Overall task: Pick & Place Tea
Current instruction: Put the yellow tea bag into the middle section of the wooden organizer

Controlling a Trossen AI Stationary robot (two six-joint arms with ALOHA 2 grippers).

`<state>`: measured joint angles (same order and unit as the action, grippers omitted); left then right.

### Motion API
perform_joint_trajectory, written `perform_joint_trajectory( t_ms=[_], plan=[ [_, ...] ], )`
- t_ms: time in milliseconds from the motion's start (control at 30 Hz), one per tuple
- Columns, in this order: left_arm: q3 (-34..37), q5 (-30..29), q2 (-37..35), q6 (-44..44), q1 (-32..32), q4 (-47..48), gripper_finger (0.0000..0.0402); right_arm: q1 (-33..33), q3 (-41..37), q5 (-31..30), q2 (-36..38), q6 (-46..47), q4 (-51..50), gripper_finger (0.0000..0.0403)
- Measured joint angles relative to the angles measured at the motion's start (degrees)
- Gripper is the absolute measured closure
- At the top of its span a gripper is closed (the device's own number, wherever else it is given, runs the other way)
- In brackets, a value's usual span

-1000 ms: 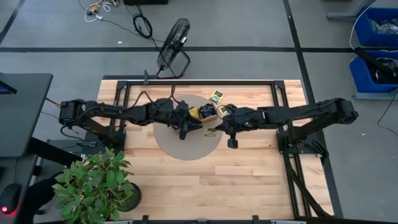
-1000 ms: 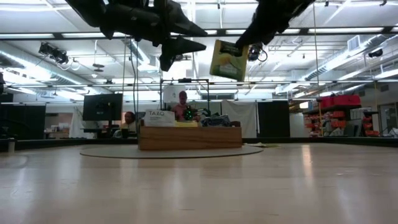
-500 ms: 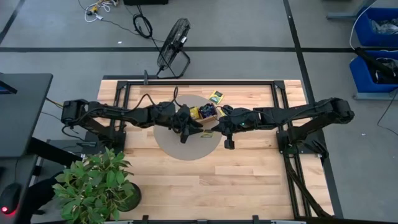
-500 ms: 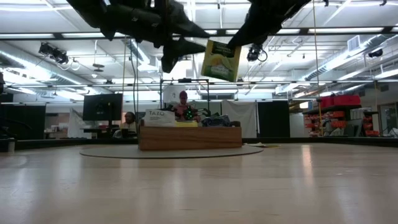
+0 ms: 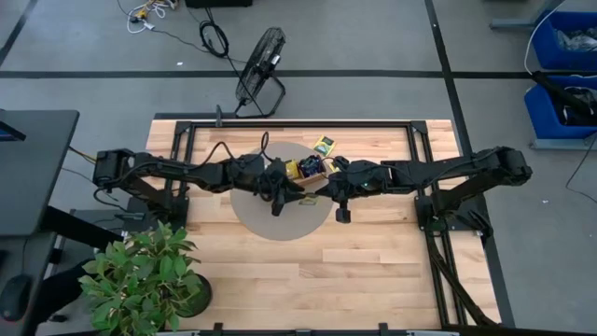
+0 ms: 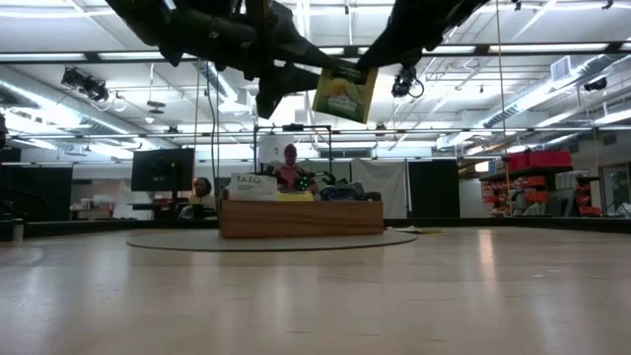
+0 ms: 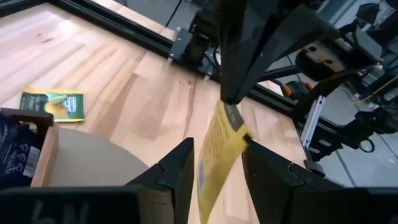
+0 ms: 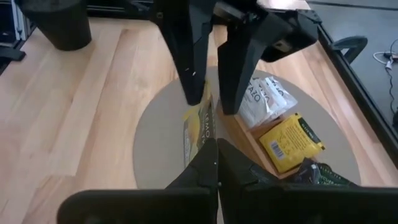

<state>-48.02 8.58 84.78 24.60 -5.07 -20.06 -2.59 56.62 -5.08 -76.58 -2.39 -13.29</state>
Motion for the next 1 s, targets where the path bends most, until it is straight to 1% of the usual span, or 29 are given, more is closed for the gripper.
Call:
perform_joint_trajectory(
  t_ms=[100,233,333,433,500,567,667,767,867,1000],
  plan=[
    [-0.01,-0.25,-0.01,0.36,-0.4,-0.1,0.0278,0.0,0.0,0.02,0.0,-0.04,-0.21,0.0403],
    [-0.01,-0.25,-0.01,0.07,-0.67,-1.9,0.0314,0.0,0.0,0.0,0.02,-0.04,-0.23,0.0403],
    [-0.06,0.81,0.55,-0.81,-0.65,-2.61,0.0345,0.04,0.0,0.0,0.02,-0.04,-0.09,0.0403],
    [-0.04,2.72,0.7,-0.15,-0.62,-2.74,0.0387,0.08,0.0,0.0,0.02,-0.04,0.21,0.0403],
    [-0.08,2.78,1.12,0.59,-0.62,-2.58,0.0395,0.22,-0.02,0.04,0.02,-0.05,-0.12,0.0402],
    [-0.06,1.44,1.15,1.62,-0.65,-2.41,0.0397,0.28,-0.04,-0.06,0.06,0.48,0.16,0.0394],
    [-0.06,-3.44,1.12,1.77,-0.62,-2.23,0.0398,0.67,-0.04,-0.22,0.84,2.46,0.22,0.0371],
    [-0.06,-6.89,1.12,1.77,-1.12,-2.03,0.0399,1.48,-0.04,-0.2,2.74,4.05,-0.21,0.0339],
    [0.07,-9.59,1.12,1.74,-1.26,-0.82,0.0399,2.31,-0.04,-0.57,4.98,4.98,-0.3,0.0302],
    [1.15,-11.59,1.12,1.94,-1.51,-2.79,0.04,2.73,-0.04,-3.45,7.27,5.05,-1.28,0.0248]
  ],
)
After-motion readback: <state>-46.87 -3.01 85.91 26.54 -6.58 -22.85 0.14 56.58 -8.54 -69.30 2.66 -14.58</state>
